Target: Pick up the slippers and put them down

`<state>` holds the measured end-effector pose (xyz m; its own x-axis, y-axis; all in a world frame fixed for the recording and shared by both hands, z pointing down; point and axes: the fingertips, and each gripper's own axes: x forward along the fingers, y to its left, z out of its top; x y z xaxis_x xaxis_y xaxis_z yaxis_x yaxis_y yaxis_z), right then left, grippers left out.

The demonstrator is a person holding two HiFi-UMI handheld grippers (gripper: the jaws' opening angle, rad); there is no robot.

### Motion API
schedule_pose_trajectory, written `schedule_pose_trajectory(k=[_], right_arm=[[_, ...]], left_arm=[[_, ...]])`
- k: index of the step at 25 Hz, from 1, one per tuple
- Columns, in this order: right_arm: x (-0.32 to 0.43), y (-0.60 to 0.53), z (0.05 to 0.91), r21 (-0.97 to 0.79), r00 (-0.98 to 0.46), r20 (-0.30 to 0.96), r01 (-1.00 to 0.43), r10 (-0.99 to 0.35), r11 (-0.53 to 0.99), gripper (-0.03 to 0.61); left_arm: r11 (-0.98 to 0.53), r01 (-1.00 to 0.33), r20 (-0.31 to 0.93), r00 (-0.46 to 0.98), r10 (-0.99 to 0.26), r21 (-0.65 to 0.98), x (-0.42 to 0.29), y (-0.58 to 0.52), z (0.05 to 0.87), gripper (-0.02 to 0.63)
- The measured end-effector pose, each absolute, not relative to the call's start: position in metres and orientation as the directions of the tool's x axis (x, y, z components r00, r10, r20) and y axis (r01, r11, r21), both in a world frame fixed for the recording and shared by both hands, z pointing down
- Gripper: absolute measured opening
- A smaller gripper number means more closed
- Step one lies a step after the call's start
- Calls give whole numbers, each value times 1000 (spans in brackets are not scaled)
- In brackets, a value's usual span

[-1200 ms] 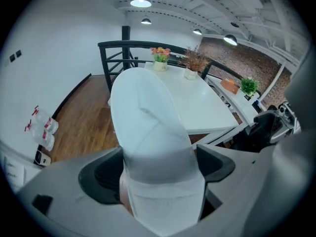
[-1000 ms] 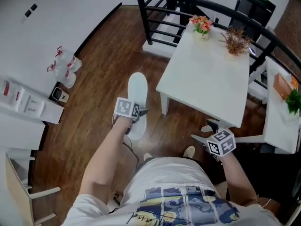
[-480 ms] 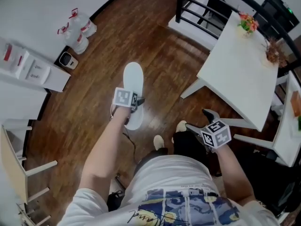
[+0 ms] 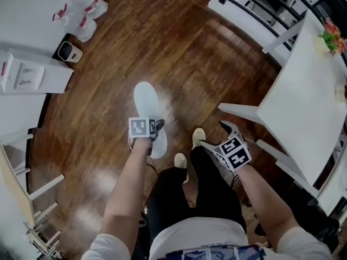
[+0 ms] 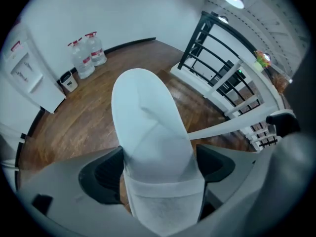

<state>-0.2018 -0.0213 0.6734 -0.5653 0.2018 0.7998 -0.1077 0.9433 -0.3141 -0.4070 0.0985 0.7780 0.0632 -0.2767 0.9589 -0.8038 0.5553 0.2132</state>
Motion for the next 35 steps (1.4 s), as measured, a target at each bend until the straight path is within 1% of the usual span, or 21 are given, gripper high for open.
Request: schedule_pose_trajectory(k=[3,7,8,11,15,17,19,23,26,28,30,35], right_arm=[[-236,-48,770,-393,-589,780,-199,211,898,437],[-265,-75,910,-465,-625,761,-341,173,817,436],[-268,-75,944,-468,-619,767,-355,172,809,419],[-275,-65,1042,-452,-596,780,-329,189,829,419],[-283,-83,1148,-395,-571,805,-316,160,863,419],[-284,-84,1189,-382,-545,821,-298,172,875,418],[-286,-83,1219,-369,-521,832,-267,188,890,417],[-302,-81,1240,-380,-509,833,-241,218,893,418],[-311,-77,1234,-384,-503,834,-235,227,893,418],[-310,-67,1225,-385,-500,835,-238,227,892,418],[-305,-51,1212,-396,-488,838,-238,244,887,418],[-302,-29,1129,-393,-472,847,-247,244,886,417]], left_arm=[[578,-786,962,76,-263,220,-414,82,877,456],[585,-777,964,102,-247,233,-425,64,1029,456],[586,-776,965,110,-236,232,-426,62,1069,456],[608,-759,969,128,-213,234,-425,61,1185,456],[634,-738,971,139,-194,232,-428,65,1319,457],[638,-743,979,133,-157,204,-429,79,1372,457],[657,-731,983,136,-122,183,-428,95,1407,459],[674,-718,985,139,-106,174,-432,109,1431,465],[650,-742,986,153,-69,161,-432,112,1421,487],[612,-772,985,142,-97,172,-435,106,1409,494],[587,-791,986,133,-104,169,-434,110,1385,512],[556,-815,986,115,-122,164,-440,117,1272,511]])
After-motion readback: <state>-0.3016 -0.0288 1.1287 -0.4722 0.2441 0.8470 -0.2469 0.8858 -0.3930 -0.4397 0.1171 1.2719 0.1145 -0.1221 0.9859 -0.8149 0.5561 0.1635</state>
